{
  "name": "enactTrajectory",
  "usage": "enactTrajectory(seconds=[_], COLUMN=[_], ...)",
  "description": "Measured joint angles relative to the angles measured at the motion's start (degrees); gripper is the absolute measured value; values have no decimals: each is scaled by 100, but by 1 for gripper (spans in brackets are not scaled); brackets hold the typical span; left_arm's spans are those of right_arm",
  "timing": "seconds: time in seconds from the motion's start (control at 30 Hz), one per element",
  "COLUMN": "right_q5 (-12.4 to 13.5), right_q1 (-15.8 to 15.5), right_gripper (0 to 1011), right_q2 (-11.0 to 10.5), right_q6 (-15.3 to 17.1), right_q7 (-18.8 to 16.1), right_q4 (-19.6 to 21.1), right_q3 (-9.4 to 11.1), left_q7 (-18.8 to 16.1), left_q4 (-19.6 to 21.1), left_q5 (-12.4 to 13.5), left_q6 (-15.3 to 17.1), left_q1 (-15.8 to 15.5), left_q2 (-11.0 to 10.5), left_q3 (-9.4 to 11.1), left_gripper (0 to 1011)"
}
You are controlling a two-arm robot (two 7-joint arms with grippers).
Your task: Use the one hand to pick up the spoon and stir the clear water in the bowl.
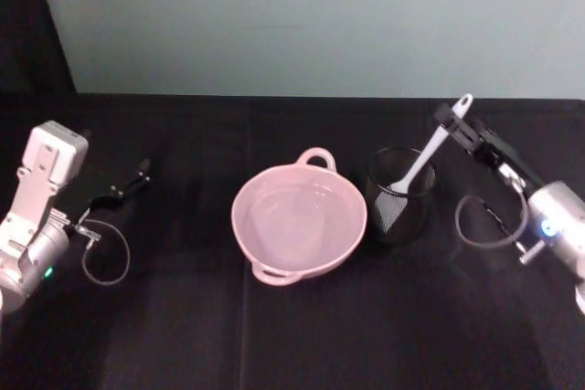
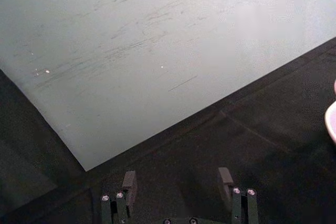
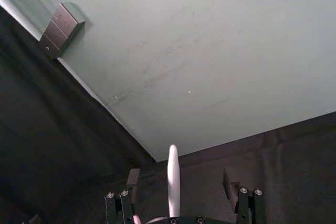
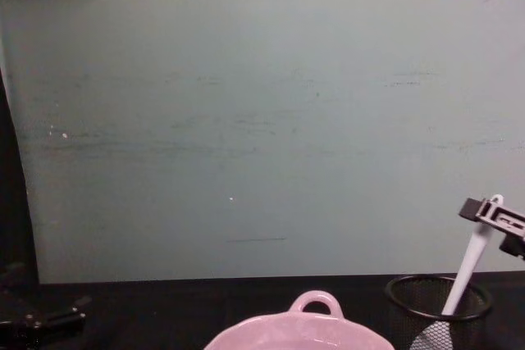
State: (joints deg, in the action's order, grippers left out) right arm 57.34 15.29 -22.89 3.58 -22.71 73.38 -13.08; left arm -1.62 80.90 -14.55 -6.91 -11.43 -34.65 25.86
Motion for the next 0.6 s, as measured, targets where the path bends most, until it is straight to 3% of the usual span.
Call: enactTrajectory(seconds=[0.13, 0.33, 0.6], right_q5=[58, 88, 141], right_q1=[306, 462, 473], right_gripper=[1002, 951, 737], right_q2=[120, 197, 244], right_q6=[53, 42, -32], right_q7=[-81, -106, -79], right_q4=[-353, -544, -585], right_q3=[-118, -192, -195], left_q7=[0, 0, 0], left_q4=[0, 0, 0], left_q5=[0, 0, 0], left_q6=[0, 0, 0], left_q1=[0, 0, 0], left_q2=[0, 0, 0], left_q3=[0, 0, 0], left_gripper=[1011, 1011, 1011])
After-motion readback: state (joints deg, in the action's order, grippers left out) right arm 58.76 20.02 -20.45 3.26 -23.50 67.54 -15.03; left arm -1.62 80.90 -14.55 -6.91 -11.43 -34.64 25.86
